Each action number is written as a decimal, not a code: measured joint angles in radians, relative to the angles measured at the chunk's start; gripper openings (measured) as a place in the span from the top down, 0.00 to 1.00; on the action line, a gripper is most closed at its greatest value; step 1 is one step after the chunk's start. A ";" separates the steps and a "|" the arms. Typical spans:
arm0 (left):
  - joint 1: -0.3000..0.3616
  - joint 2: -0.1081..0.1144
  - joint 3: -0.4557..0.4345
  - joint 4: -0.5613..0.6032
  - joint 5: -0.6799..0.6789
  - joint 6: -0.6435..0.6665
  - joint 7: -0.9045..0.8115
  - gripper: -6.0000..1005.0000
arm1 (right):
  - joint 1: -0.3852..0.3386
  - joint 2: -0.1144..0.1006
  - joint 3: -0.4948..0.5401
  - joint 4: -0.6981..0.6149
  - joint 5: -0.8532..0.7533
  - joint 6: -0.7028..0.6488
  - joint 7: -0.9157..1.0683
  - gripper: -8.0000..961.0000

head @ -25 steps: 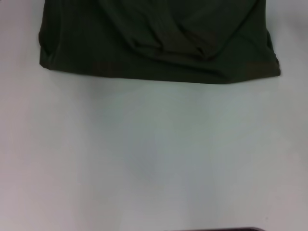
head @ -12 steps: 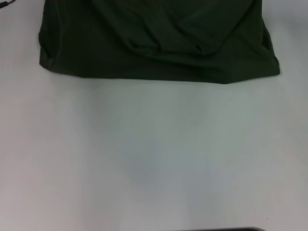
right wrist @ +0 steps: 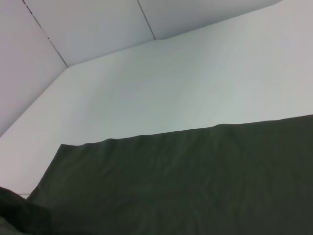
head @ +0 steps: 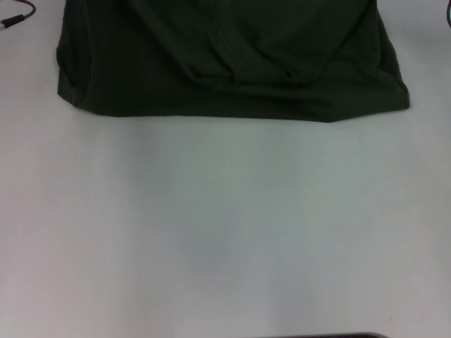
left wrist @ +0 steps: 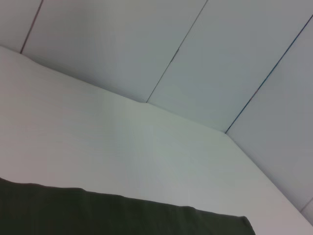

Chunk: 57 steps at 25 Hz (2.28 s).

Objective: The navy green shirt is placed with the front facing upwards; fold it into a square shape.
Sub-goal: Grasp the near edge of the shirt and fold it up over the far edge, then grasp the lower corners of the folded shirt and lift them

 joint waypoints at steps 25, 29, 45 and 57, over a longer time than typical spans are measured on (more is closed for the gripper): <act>0.010 -0.064 0.004 -0.004 -0.031 -0.014 0.082 0.81 | 0.013 0.024 -0.079 0.007 0.001 0.032 -0.006 0.79; 0.030 -0.068 0.001 0.018 -0.066 -0.015 0.084 0.69 | 0.004 0.026 -0.079 -0.002 0.021 0.025 -0.009 0.60; 0.213 -0.073 0.041 0.183 -0.113 0.416 0.093 0.19 | -0.256 -0.015 -0.081 -0.098 0.164 -0.252 -0.129 0.37; 0.280 -0.077 0.067 0.192 -0.103 0.536 0.111 0.19 | -0.300 -0.064 -0.077 -0.098 -0.005 -0.276 -0.009 0.38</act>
